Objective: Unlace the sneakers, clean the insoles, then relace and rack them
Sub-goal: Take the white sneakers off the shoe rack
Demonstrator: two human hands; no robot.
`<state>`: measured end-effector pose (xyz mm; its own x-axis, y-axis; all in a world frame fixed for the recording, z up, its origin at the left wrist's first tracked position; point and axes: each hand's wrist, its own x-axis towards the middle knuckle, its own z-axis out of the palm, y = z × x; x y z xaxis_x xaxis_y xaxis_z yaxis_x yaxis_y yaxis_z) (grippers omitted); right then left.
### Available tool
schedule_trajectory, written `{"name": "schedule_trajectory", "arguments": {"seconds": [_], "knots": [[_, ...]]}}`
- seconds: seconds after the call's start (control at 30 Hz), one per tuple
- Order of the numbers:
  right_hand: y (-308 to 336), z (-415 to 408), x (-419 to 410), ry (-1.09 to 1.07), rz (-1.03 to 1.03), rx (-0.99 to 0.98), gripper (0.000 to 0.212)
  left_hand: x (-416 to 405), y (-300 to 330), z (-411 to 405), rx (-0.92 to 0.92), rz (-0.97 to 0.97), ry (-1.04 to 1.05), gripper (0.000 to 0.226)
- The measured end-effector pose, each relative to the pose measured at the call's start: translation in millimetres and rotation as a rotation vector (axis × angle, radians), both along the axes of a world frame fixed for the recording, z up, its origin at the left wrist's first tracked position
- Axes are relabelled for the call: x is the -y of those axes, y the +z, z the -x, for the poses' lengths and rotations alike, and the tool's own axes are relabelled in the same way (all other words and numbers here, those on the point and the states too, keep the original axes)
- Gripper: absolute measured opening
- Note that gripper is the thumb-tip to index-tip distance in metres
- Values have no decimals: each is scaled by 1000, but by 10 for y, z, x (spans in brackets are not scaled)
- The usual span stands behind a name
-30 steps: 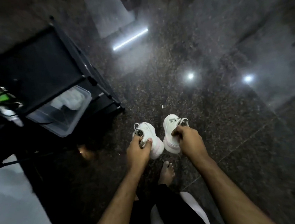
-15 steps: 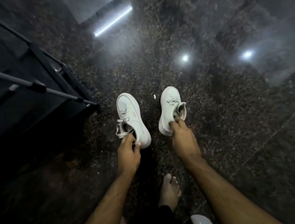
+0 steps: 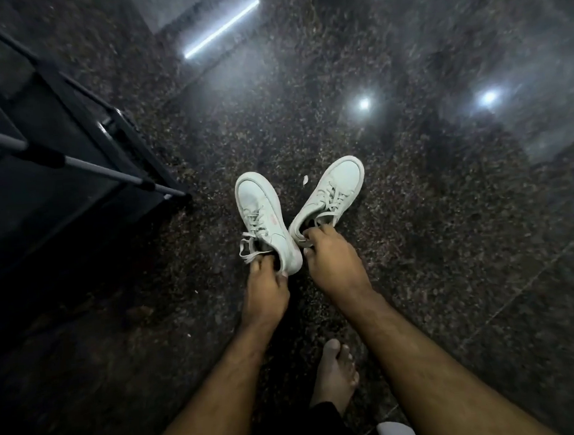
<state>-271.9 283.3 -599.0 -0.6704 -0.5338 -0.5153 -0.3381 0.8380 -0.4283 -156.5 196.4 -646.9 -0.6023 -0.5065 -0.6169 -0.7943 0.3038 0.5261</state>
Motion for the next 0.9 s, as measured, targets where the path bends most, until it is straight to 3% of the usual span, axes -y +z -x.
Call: {"name": "schedule_trajectory", "arguments": {"seconds": [0.23,0.33,0.47,0.57,0.63,0.73,0.9], "knots": [[316,-109,269,7,30,53,36,125,236,-69,119,-62,-112,36],[120,-173,319,60,-52,176,52,111,107,-91,165,-144,67,42],[-309,-298,364,131,-98,273,57,17,-583,-190,20,-379,296,41],[-471,-385,367,-39,-22,218,51,-40,-638,-254,-8,-294,391,30],[-490,-436,386,-141,36,217,49,-4,-405,-259,22,-134,312,24],[-500,-517,443,-220,57,326,52,80,-239,-328,71,42,144,36],[-479,-595,663,-174,-37,456,46,343,-266,-356,178,7,62,34]]}}
